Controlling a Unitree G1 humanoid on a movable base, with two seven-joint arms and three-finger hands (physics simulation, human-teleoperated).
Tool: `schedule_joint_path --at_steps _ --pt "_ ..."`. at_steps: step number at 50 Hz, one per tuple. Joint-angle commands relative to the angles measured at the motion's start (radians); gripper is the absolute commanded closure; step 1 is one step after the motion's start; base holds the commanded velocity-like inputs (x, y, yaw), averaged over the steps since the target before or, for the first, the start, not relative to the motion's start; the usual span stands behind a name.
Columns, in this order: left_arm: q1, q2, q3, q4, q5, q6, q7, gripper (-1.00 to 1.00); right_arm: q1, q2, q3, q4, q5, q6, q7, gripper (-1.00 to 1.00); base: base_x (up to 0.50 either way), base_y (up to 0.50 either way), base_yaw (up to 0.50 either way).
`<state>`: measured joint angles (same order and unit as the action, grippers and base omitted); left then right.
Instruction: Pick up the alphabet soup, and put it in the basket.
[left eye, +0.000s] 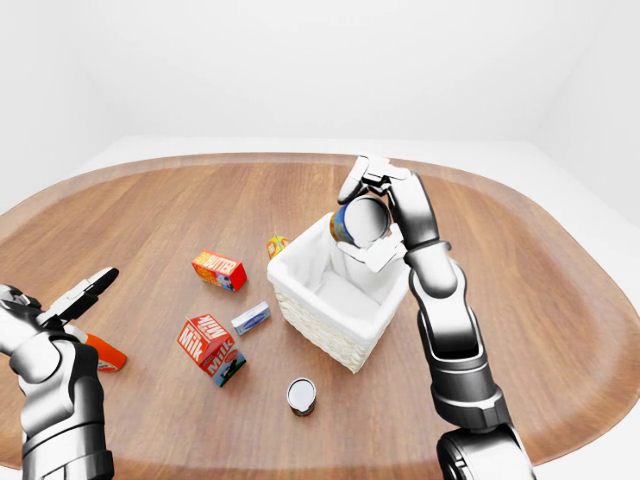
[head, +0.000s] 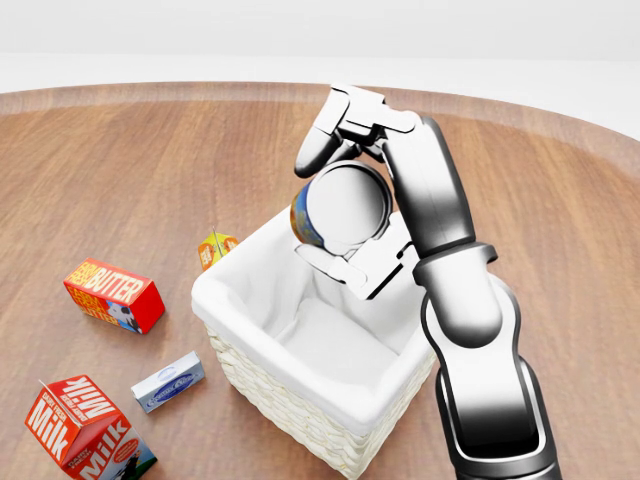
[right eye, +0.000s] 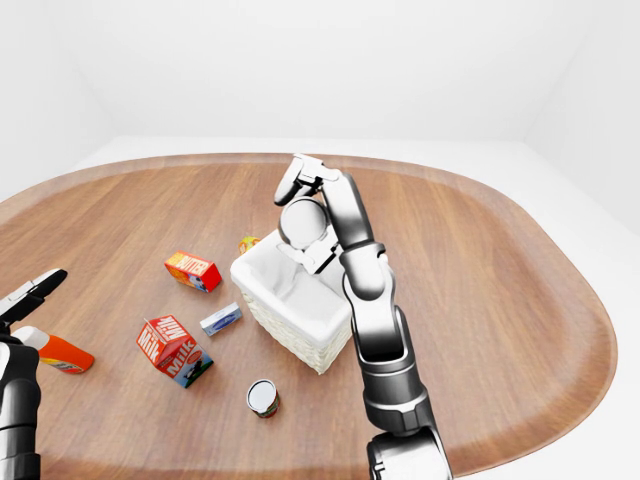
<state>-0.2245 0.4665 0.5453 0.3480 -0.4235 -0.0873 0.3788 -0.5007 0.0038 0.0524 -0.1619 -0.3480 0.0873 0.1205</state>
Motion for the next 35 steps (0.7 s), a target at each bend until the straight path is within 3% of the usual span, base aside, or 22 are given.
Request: schedule_joint_path --at_steps 1,8,15,29,33,35 --pt "-0.001 0.0 -0.001 0.001 0.001 0.0 0.001 -1.0 -0.003 -0.002 -0.005 0.004 0.017 0.0 -0.033 1.0 0.0 0.0 0.0" --pt "0.005 0.001 0.002 -0.018 -0.001 0.0 0.004 -1.0 -0.008 -0.015 -0.007 0.028 0.035 0.0 -0.011 1.0 0.0 0.0 0.0" --pt "0.002 -0.002 0.003 -0.002 0.004 0.0 -0.002 -1.0 -0.123 -0.043 -0.036 0.285 0.082 0.0 0.001 1.0 0.0 0.0 0.0" --pt "-0.002 0.0 -0.001 0.005 0.005 0.0 -0.001 -1.0 -0.236 -0.037 -0.047 0.578 0.081 0.0 -0.09 1.0 0.0 0.0 0.0" --pt "-0.001 0.0 -0.001 0.002 0.004 0.0 0.002 -1.0 -0.229 -0.036 -0.027 0.57 0.095 0.0 -0.051 1.0 0.0 0.0 0.0" --pt "-0.004 0.0 -0.003 0.009 0.005 0.0 0.001 -1.0 -0.222 -0.022 -0.006 0.545 0.058 0.0 -0.08 1.0 0.0 0.0 0.0"
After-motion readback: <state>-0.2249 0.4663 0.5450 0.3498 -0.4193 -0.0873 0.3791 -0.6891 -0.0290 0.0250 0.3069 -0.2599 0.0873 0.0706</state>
